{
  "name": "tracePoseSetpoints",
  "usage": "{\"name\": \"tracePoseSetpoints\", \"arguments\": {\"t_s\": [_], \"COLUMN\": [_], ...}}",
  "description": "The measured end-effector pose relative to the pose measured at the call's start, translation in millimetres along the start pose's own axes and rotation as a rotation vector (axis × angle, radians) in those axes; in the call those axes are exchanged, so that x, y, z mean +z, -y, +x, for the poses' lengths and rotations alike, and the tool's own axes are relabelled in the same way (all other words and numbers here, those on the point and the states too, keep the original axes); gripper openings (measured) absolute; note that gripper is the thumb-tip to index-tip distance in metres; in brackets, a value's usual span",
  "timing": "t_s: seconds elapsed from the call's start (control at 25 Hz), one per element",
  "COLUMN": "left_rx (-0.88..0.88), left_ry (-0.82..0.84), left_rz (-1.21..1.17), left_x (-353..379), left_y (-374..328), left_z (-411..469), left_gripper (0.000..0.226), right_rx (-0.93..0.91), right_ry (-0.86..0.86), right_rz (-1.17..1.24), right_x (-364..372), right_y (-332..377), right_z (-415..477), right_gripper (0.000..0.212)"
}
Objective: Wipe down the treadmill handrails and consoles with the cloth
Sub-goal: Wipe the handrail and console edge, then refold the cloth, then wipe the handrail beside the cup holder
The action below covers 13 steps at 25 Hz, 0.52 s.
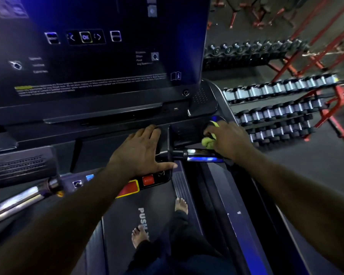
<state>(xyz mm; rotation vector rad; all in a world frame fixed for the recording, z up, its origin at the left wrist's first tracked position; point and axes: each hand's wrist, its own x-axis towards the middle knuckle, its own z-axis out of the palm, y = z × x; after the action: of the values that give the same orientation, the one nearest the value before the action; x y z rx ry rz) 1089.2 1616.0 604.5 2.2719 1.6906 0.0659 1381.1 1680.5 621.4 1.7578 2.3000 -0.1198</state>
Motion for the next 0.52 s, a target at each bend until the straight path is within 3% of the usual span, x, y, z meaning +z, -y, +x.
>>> {"name": "tracePoseSetpoints", "arguments": {"t_s": [0.08, 0.2, 0.28, 0.36, 0.44, 0.52], "left_rx": [-0.003, -0.061, -0.149, -0.243, -0.318, -0.405], "left_ry": [-0.005, -0.016, -0.068, -0.118, -0.151, -0.185], "left_rz": [-0.024, -0.015, -0.006, 0.017, 0.047, 0.090], "left_x": [0.3, -2.9, -2.4, 2.2, 10.4, 15.4], "left_y": [-0.7, -2.2, -1.9, 0.6, 6.2, 15.8], "left_z": [0.0, -9.4, -24.6, -47.8, -75.2, -101.4], "left_gripper": [0.121, 0.118, 0.113, 0.106, 0.103, 0.101], "right_rx": [0.041, 0.087, -0.016, -0.211, -0.397, -0.646], "right_ry": [0.051, -0.093, -0.278, -0.358, -0.266, -0.112], "right_rz": [0.072, 0.581, 0.911, 1.068, 1.018, 0.624], "right_x": [5.2, -22.2, -45.8, -59.4, -54.9, -39.0], "right_y": [3.7, 18.9, 38.6, 61.7, 86.9, 114.1], "right_z": [-10.6, -14.6, -16.0, -11.0, 4.6, 25.6], "right_gripper": [0.035, 0.053, 0.063, 0.071, 0.074, 0.073]}}
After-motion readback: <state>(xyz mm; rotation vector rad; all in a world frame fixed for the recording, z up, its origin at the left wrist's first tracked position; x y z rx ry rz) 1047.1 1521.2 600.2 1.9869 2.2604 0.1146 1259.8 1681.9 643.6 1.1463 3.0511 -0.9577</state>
